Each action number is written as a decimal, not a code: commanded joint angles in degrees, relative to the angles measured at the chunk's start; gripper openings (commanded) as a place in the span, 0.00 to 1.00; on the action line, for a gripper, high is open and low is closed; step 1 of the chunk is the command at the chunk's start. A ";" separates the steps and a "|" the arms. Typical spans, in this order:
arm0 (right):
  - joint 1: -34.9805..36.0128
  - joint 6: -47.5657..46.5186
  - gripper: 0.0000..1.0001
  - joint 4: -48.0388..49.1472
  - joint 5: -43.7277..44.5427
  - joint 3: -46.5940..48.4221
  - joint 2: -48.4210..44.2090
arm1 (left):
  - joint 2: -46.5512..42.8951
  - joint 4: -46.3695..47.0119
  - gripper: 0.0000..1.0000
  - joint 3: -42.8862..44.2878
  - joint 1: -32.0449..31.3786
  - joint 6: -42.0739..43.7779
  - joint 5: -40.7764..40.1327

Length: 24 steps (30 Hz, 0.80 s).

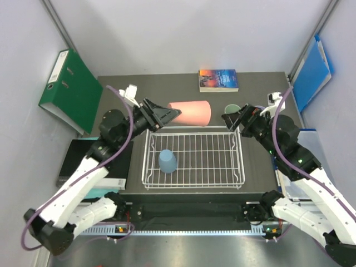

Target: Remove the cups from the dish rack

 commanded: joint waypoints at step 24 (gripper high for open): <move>1.29 1.72 0.78 19.88 -23.02 3.49 9.16 | 19.01 53.18 0.00 -10.14 8.30 -32.86 28.38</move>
